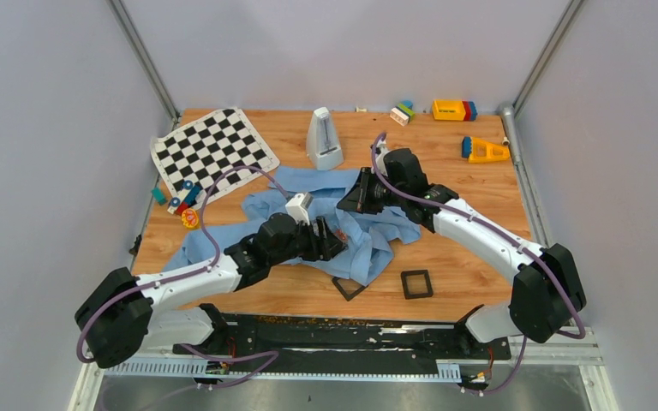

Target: Remove the brooch from the garment

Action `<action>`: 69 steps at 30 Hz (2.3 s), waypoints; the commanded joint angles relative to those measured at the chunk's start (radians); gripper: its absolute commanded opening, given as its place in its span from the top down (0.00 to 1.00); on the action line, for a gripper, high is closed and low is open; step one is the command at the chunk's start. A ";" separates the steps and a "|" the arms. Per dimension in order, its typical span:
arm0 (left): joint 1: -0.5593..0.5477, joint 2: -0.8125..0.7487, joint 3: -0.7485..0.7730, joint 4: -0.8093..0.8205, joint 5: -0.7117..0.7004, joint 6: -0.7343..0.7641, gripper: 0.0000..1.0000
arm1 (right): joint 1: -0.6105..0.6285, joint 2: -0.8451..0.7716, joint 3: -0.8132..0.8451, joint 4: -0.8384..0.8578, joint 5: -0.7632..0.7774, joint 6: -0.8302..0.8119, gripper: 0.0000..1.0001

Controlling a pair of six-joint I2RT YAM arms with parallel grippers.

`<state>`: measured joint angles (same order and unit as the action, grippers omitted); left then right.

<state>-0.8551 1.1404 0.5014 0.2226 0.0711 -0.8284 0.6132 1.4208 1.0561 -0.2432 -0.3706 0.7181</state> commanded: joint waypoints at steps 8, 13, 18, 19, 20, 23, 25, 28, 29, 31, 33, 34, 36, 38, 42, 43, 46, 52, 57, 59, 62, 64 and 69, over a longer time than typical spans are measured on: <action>-0.050 0.109 0.132 0.011 -0.174 -0.140 0.28 | 0.011 -0.034 0.005 0.048 -0.001 0.049 1.00; -0.051 0.148 0.148 0.012 -0.233 -0.182 0.32 | 0.023 -0.041 -0.004 0.053 0.004 0.053 1.00; -0.051 0.113 0.138 -0.050 -0.314 -0.192 0.49 | 0.023 -0.061 -0.017 0.051 0.027 0.046 1.00; -0.051 0.107 0.132 -0.058 -0.321 -0.190 0.53 | 0.024 -0.066 -0.020 0.050 0.032 0.045 1.00; -0.051 0.094 0.130 -0.075 -0.332 -0.189 0.57 | 0.023 -0.070 -0.021 0.049 0.037 0.044 1.00; -0.051 0.069 0.111 -0.099 -0.343 -0.176 0.67 | 0.023 -0.076 -0.024 0.044 0.048 0.038 1.00; -0.051 0.055 0.106 -0.117 -0.344 -0.168 0.74 | 0.023 -0.079 -0.023 0.042 0.056 0.036 1.00; -0.051 0.047 0.108 -0.140 -0.336 -0.154 0.77 | 0.023 -0.079 -0.020 0.034 0.073 0.027 1.00; -0.051 0.043 0.108 -0.145 -0.326 -0.145 0.78 | 0.023 -0.076 -0.018 0.028 0.079 0.024 1.00; -0.051 0.038 0.107 -0.152 -0.312 -0.134 0.80 | 0.023 -0.069 -0.016 0.022 0.093 0.013 0.99; -0.051 0.032 0.108 -0.166 -0.303 -0.123 0.88 | 0.023 -0.060 -0.013 0.015 0.104 -0.004 0.96; -0.052 0.032 0.111 -0.173 -0.302 -0.120 0.97 | 0.023 -0.056 -0.014 0.011 0.110 -0.015 0.94; -0.052 0.030 0.113 -0.193 -0.300 -0.113 1.00 | 0.023 -0.053 -0.025 0.006 0.113 -0.039 0.79; -0.052 0.027 0.106 -0.199 -0.296 -0.106 1.00 | 0.023 -0.060 -0.054 0.012 0.115 -0.064 0.47; -0.051 0.019 0.074 -0.151 -0.271 -0.091 1.00 | 0.023 -0.091 -0.172 0.107 0.044 -0.117 0.26; -0.051 0.017 0.069 -0.133 -0.261 -0.086 1.00 | 0.023 -0.096 -0.201 0.134 0.020 -0.139 0.25; -0.051 0.016 0.063 -0.124 -0.245 -0.054 1.00 | 0.023 -0.084 -0.262 0.179 -0.016 -0.180 0.23; -0.051 -0.013 0.077 -0.161 -0.226 -0.022 1.00 | 0.025 0.000 -0.295 0.232 -0.104 -0.224 0.25; -0.050 -0.031 0.092 -0.189 -0.181 0.006 1.00 | 0.025 0.004 -0.339 0.343 -0.150 -0.238 0.28; -0.049 -0.033 0.109 -0.213 -0.150 0.011 1.00 | 0.025 -0.005 -0.361 0.378 -0.161 -0.241 0.30; -0.050 -0.037 0.121 -0.245 -0.103 0.007 1.00 | 0.025 -0.025 -0.401 0.453 -0.209 -0.227 0.32; -0.049 -0.039 0.126 -0.250 -0.083 0.006 1.00 | 0.025 -0.042 -0.425 0.500 -0.245 -0.213 0.32; -0.049 -0.045 0.124 -0.230 -0.038 0.001 1.00 | 0.025 -0.062 -0.457 0.567 -0.318 -0.194 0.36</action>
<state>-0.9024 1.1263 0.5827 -0.0299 -0.0322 -0.8413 0.6331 1.3972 0.6086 0.1867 -0.5949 0.5148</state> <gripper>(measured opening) 0.006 0.643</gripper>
